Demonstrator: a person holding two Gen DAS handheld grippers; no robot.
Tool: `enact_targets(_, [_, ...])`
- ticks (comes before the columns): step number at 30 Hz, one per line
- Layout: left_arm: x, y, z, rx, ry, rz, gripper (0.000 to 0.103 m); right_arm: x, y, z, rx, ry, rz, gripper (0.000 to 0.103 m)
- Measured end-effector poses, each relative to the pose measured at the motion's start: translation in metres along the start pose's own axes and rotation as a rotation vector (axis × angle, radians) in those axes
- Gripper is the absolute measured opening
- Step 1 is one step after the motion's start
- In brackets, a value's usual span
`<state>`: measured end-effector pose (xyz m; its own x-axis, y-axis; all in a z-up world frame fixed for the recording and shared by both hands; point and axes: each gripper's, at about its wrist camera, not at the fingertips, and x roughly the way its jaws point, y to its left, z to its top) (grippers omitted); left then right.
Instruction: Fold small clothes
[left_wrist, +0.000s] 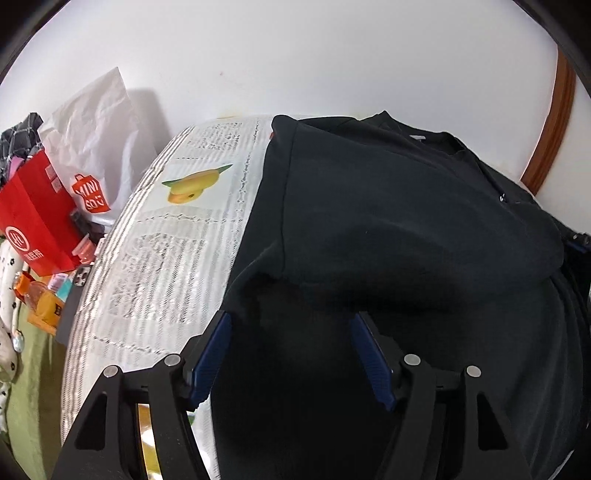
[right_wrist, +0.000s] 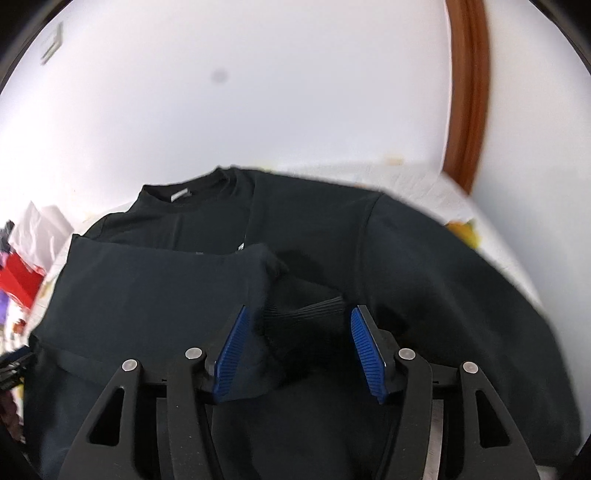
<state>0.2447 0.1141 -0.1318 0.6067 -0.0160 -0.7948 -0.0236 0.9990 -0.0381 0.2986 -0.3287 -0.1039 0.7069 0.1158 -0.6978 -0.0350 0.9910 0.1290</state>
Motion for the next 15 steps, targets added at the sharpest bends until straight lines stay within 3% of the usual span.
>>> enact_targets(1, [0.0,0.0,0.001,-0.005,-0.003,-0.004,0.066,0.005,-0.002,0.0,0.008,0.008,0.04,0.03])
enact_targets(2, [0.0,-0.001,0.001,-0.007,-0.004,-0.006,0.066,0.007,-0.004,-0.002,0.011,0.019,0.082,0.0])
enact_targets(4, [-0.001,-0.001,0.0,-0.007,-0.007,-0.008,0.066,0.004,-0.007,-0.008,0.018,0.042,0.13,0.001])
enact_targets(8, [0.001,0.001,-0.003,0.0,0.003,-0.004,0.066,-0.013,0.001,-0.035,-0.083,0.061,0.016,0.0])
enact_targets(12, [0.002,0.002,-0.004,0.002,0.005,-0.005,0.066,-0.023,-0.002,-0.05,-0.093,0.099,-0.009,0.004])
enact_targets(13, [0.002,0.001,-0.004,0.0,0.004,-0.007,0.066,-0.025,-0.003,-0.049,-0.073,0.103,0.007,0.012])
enact_targets(15, [0.001,0.0,-0.004,-0.001,0.002,-0.011,0.066,-0.025,-0.006,-0.042,-0.017,0.099,0.037,0.041])
